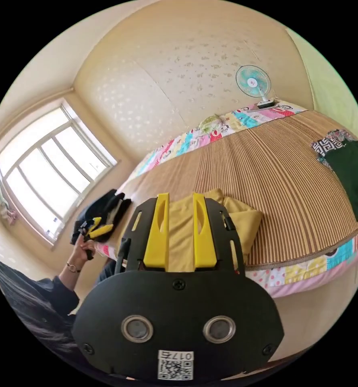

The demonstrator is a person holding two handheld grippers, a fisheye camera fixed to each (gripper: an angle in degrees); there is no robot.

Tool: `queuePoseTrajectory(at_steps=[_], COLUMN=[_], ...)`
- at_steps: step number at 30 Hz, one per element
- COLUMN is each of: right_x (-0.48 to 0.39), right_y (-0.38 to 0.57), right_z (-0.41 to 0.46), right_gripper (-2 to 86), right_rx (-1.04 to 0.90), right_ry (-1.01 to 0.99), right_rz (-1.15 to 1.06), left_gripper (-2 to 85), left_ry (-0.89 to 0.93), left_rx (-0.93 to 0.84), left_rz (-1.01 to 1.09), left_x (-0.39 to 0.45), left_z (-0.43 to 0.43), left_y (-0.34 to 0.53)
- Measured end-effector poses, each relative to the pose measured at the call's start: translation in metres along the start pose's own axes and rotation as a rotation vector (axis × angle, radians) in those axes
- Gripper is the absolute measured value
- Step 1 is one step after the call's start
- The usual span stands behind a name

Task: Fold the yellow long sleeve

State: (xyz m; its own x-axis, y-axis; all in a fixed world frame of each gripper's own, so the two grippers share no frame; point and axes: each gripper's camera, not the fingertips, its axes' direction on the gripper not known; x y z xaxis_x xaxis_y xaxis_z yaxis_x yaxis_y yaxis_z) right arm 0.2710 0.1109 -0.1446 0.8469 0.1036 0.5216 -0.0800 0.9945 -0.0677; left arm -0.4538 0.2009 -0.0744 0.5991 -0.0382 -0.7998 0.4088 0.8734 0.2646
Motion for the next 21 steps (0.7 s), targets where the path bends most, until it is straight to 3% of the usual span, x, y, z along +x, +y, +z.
queuePoseTrajectory(at_steps=[4,12,16,20,21], right_x=[0.004,0.006,0.020,0.002,0.001], right_y=[0.055,0.063,0.083,0.086,0.084], right_z=[0.074,0.035,0.073,0.043,0.040], right_gripper=[10.7,3.8,4.6,5.5,5.4], right_rx=[-0.217,-0.079,-0.277,-0.115,-0.113], right_ry=[0.216,0.146,0.289,0.239,0.241], right_rz=[0.019,0.088,0.128,0.104,0.107], left_gripper=[18.2,16.2,16.2,15.2,11.3], left_ry=[-0.129,-0.045,-0.057,0.023,0.027], left_rx=[-0.015,-0.049,0.014,0.026,0.045], left_rz=[-0.086,-0.124,-0.098,-0.226,-0.255], left_x=[-0.032,-0.064,-0.064,-0.090,-0.095], left_z=[0.007,0.038,0.050,0.073,0.073], left_y=[0.062,0.095,0.106,0.115,0.117])
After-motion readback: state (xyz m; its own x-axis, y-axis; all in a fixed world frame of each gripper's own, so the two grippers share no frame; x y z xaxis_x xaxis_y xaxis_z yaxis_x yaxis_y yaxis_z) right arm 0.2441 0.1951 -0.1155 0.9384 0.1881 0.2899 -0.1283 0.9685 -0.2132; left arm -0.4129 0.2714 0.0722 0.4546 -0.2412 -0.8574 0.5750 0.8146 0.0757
